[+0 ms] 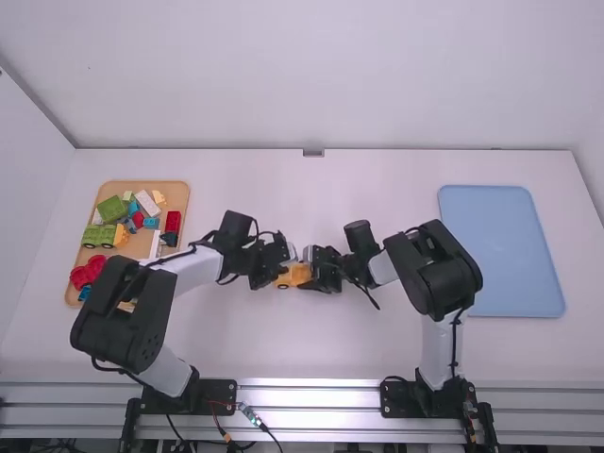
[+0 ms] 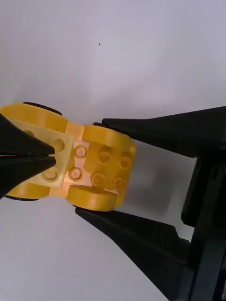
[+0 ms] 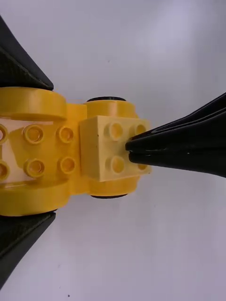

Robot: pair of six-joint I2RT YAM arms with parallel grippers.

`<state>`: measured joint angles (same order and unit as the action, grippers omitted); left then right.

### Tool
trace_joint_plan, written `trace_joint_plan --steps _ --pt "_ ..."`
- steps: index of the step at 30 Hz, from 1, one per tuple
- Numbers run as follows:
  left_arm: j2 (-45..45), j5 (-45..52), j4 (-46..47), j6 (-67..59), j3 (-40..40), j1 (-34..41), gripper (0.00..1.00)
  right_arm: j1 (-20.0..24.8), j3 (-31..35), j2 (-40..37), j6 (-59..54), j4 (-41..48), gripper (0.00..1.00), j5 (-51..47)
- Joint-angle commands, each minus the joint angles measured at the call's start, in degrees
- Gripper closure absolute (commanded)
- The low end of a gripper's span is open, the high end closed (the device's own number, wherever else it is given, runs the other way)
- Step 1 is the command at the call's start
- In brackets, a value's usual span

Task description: Assemble lego blocks to make yellow taxi

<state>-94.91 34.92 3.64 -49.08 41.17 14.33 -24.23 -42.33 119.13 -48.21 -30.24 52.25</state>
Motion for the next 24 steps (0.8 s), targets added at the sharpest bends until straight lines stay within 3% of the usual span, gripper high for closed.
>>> trace_joint_plan --steps 1,7,13,17,24 --pt "-1.7 -2.4 1.0 0.6 -2.5 -0.1 0.98 0.2 0.2 0.5 0.8 0.8 0.55 -2.9" --pt "-8.2 -2.8 1.6 3.0 0.2 0.8 0.98 0.3 0.2 0.5 0.8 0.8 0.55 -2.9" --pt "-11.4 2.3 11.5 -4.1 7.4 0.1 0.99 0.3 -1.3 0.5 1.7 3.3 0.55 -3.1" --pt "-9.0 -3.4 13.5 0.0 10.9 0.2 0.99 0.2 -2.8 0.5 -0.2 6.3 0.55 -3.1" --pt "3.2 -8.4 14.8 3.6 12.0 -0.2 0.98 1.1 -3.8 0.5 -0.5 7.0 0.55 -3.1"
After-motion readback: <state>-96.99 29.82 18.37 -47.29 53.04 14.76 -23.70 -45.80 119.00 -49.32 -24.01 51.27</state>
